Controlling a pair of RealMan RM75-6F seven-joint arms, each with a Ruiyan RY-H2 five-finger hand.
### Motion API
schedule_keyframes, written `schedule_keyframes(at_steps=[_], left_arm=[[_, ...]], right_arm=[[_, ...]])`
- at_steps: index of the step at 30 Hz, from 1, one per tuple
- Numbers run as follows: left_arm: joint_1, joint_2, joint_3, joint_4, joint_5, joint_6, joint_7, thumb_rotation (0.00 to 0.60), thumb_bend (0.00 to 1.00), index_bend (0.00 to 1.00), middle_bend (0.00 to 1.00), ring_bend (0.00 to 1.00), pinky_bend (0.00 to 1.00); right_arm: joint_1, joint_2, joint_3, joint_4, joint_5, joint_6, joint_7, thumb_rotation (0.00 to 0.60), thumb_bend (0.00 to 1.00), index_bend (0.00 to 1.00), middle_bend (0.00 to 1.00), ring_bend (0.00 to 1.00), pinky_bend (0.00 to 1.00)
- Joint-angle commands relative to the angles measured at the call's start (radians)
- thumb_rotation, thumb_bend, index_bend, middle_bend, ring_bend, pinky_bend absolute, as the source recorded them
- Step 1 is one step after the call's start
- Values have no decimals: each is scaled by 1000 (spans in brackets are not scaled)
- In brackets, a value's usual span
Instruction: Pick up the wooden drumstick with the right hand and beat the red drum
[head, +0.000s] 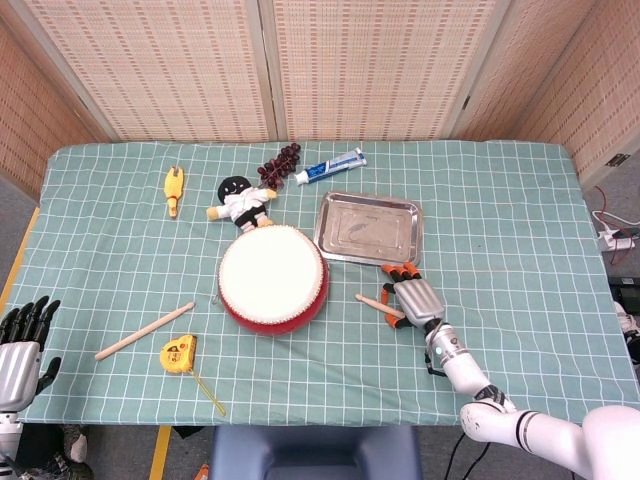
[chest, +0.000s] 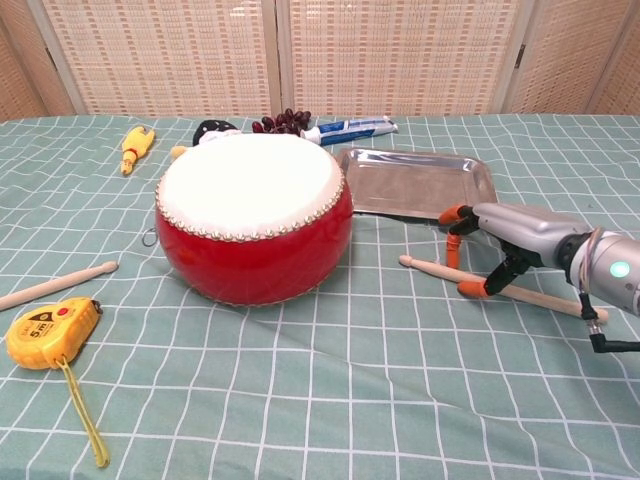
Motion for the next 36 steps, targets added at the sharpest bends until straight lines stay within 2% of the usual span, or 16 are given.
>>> schedule_keyframes(at_steps=[1,18,24,30,36], left_arm=[[0,0,0,0,0,0,0,600,301,0,0,0,0],[2,-2,-1,7,-2,-1,-11,600,301,0,0,0,0],[2,-3,0,11,1,0,-18,600,301,0,0,0,0],[1,-6,1,14,5,1,-22,600,300,0,0,0,0],[3,-5,2,17,6,2,-27,600,301,0,0,0,0]], right_arm=[[1,0,-1,0,-1,0,0,600,323,505,81,0,11],[-13,7,-36,-1,-47,50,-41,600,323,476,81,0,0],[-27,21,-56,-34,-73,62,-23,600,323,481,81,0,0],[-41,34,-71,-60,-102,86,-9,600,326,532,81,0,0],[-48,35,-71,-56,-105,97,-13,600,373,590,81,0,0]])
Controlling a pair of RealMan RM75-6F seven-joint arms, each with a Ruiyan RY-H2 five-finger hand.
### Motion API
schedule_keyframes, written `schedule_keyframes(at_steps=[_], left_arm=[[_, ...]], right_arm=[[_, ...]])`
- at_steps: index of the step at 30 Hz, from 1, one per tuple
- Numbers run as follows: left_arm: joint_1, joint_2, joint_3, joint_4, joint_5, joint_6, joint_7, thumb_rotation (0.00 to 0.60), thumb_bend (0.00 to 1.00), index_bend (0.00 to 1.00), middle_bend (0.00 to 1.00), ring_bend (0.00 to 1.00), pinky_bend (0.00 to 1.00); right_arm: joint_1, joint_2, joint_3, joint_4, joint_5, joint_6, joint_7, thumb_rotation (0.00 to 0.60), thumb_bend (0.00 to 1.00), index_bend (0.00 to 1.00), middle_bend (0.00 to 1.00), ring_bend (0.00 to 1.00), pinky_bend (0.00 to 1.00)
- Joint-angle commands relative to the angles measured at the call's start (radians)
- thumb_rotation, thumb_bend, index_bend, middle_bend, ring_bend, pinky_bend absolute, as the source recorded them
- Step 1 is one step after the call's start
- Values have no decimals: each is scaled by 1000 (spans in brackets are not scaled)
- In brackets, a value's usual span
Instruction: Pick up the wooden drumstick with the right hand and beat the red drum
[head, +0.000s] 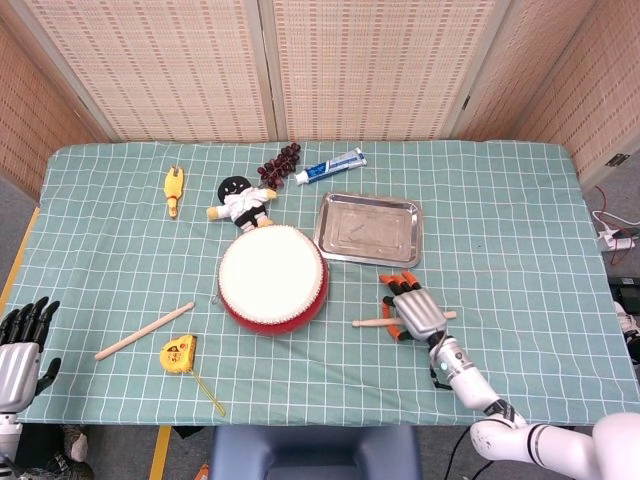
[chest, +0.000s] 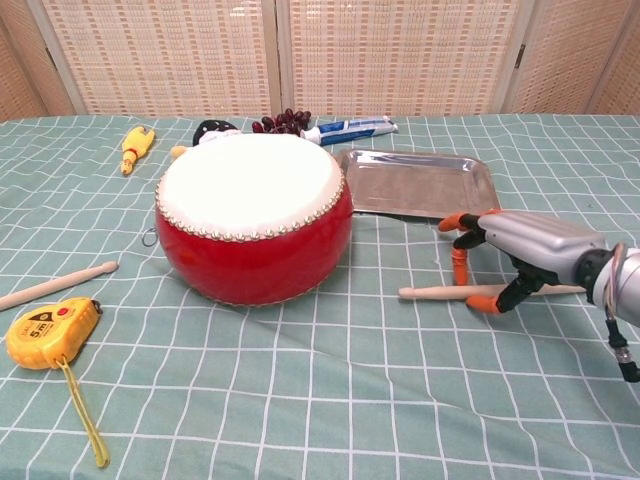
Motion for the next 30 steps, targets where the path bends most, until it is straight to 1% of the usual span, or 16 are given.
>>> schedule_keyframes(at_steps=[1,4,7,10,13,16,17,20,22,23,26,30], left_arm=[[1,0,0,1,-1,0,-2,600,301,0,0,0,0],[3,2,1,0,1,4,-4,600,300,0,0,0,0],[4,5,1,-2,3,7,-3,600,300,0,0,0,0],[6,11,0,-8,5,14,1,600,300,0,0,0,0],[7,16,1,-18,11,19,6,600,301,0,0,0,0],[7,23,2,-32,19,24,15,600,300,0,0,0,0],[7,25,3,-38,22,26,20,600,300,0,0,0,0],[6,31,5,-53,28,27,31,600,300,0,0,0,0],[5,36,8,-64,33,24,33,600,300,0,0,0,0],[4,40,10,-69,35,22,32,600,300,0,0,0,0],[4,50,11,-84,39,23,38,600,301,0,0,0,0],[5,59,14,-99,43,24,45,600,300,0,0,0,0]], right_arm=[[-3,2,0,1,0,2,2,600,378,592,81,0,0],[-13,13,4,-8,-11,24,29,600,386,592,81,0,0],[-31,42,21,-57,-40,69,144,600,387,593,83,0,0],[-51,99,37,-129,-89,119,334,600,389,598,94,0,0],[-71,145,51,-173,-121,159,511,600,389,605,101,0,0],[-88,184,61,-197,-148,185,748,600,389,606,118,0,0],[-92,193,64,-192,-160,194,850,600,389,607,125,0,0],[-97,200,64,-152,-185,204,1084,600,389,610,151,13,0],[-91,206,38,-108,-228,197,1218,600,392,613,156,28,0],[-90,202,34,-88,-238,200,1293,600,393,614,157,31,0],[-76,174,20,7,-264,202,1527,600,397,614,157,41,0],[-52,126,-2,128,-290,194,1763,600,397,614,158,59,15]])
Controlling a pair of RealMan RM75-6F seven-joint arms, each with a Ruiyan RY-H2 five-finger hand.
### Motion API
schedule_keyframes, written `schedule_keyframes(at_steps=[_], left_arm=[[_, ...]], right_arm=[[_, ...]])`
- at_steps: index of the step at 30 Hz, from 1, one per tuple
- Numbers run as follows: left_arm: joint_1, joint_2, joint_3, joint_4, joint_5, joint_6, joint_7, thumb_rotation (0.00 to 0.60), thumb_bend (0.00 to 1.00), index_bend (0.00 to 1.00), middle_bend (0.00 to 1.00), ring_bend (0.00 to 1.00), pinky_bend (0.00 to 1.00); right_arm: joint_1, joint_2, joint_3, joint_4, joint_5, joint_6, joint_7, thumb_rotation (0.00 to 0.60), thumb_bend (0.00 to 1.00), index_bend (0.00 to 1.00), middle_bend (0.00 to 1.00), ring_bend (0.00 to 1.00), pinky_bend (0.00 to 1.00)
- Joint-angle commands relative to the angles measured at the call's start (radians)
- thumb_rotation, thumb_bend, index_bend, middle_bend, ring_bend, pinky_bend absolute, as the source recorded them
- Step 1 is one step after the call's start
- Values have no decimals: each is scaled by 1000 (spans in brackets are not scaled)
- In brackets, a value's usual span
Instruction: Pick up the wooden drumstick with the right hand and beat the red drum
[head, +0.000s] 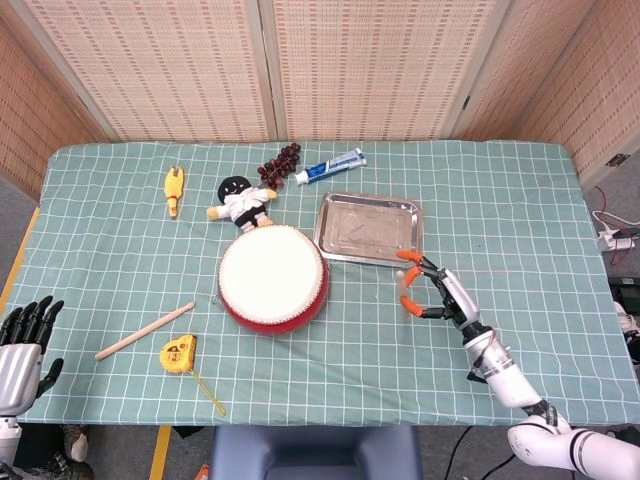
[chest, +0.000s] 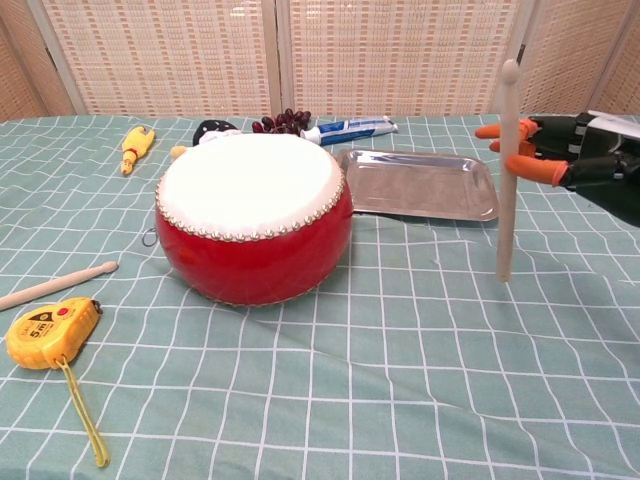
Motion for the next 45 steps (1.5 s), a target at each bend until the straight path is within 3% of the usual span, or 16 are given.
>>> schedule_keyframes(at_steps=[1,5,8,23,36,45], left_arm=[[0,5,3,-7,3,-1,4,600,299,0,0,0,0],[-1,9,5,-15,4,-4,9,600,300,0,0,0,0],[-1,12,6,-18,3,-6,10,600,300,0,0,0,0],[-2,18,9,-11,0,-17,4,600,301,0,0,0,0],[-10,16,12,-12,6,-27,13,600,301,0,0,0,0],[-10,16,16,-14,6,-31,12,600,299,0,0,0,0]], right_arm=[[26,-49,-35,194,-77,13,387,600,397,614,160,65,24],[57,-109,-60,325,-107,10,605,600,396,613,177,98,71],[76,-153,-81,409,-126,13,702,600,397,610,190,124,92],[122,-300,-136,687,-143,36,976,600,404,541,231,209,176],[108,-345,-183,824,-158,90,1065,600,403,391,237,216,185],[94,-351,-218,856,-176,117,1043,600,354,382,248,230,203]])
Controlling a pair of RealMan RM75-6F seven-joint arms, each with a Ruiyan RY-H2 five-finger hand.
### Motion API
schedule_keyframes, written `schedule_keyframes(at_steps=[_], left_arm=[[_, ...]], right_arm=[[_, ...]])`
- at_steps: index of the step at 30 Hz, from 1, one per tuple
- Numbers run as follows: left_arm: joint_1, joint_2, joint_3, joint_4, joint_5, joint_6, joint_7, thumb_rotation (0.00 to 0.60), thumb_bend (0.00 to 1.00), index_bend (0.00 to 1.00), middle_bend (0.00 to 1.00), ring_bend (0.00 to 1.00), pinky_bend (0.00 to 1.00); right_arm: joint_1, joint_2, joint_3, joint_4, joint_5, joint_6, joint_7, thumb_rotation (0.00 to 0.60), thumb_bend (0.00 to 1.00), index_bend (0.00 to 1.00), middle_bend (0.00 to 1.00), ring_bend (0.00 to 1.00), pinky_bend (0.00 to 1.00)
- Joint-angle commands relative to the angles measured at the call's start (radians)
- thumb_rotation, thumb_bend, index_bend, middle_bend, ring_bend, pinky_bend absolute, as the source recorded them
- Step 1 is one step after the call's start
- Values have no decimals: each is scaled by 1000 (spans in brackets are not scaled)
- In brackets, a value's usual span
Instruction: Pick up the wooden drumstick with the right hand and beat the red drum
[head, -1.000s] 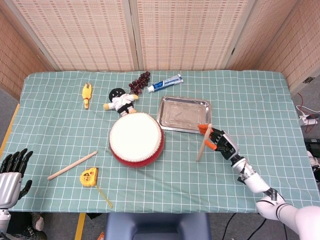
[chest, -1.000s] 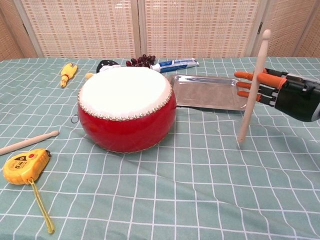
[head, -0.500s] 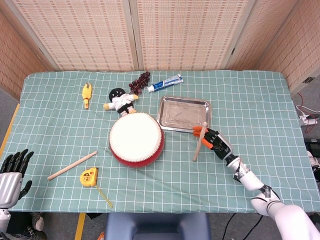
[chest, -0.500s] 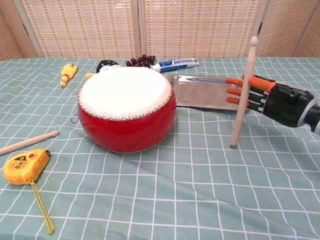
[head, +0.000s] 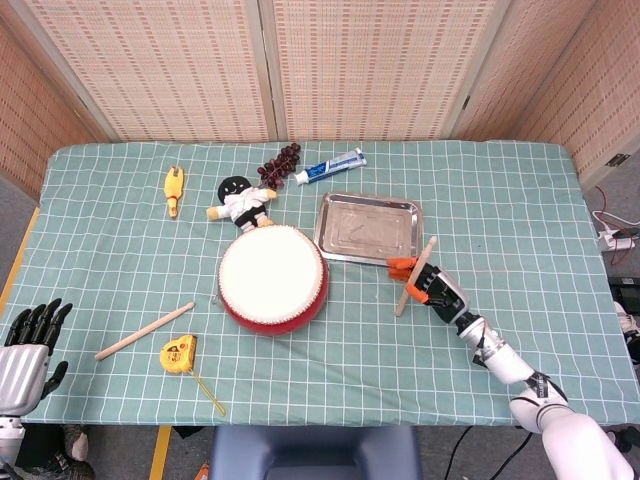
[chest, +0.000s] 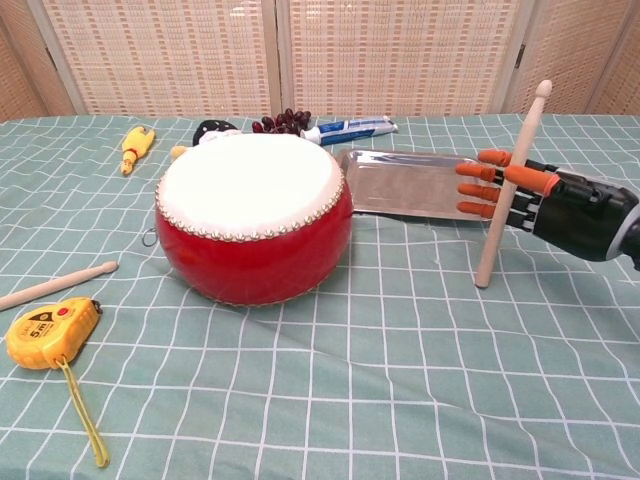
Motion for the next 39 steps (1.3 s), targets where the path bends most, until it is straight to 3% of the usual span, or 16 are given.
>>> schedule_keyframes(at_steps=[1,16,39], left_arm=[[2,-1,-1,2,-3,2,-2,600,299,0,0,0,0],[8,0,4,2,1,9,-6,600,301,0,0,0,0],[13,-9,7,26,-10,0,-28,600,301,0,0,0,0]], right_arm=[[-9,-1,-14,4,-9,11,-24,600,342,388,254,237,211],[-29,12,-41,-36,-20,58,-118,600,157,458,295,278,264],[4,-30,-61,-23,-18,-29,-155,600,150,551,344,332,319]])
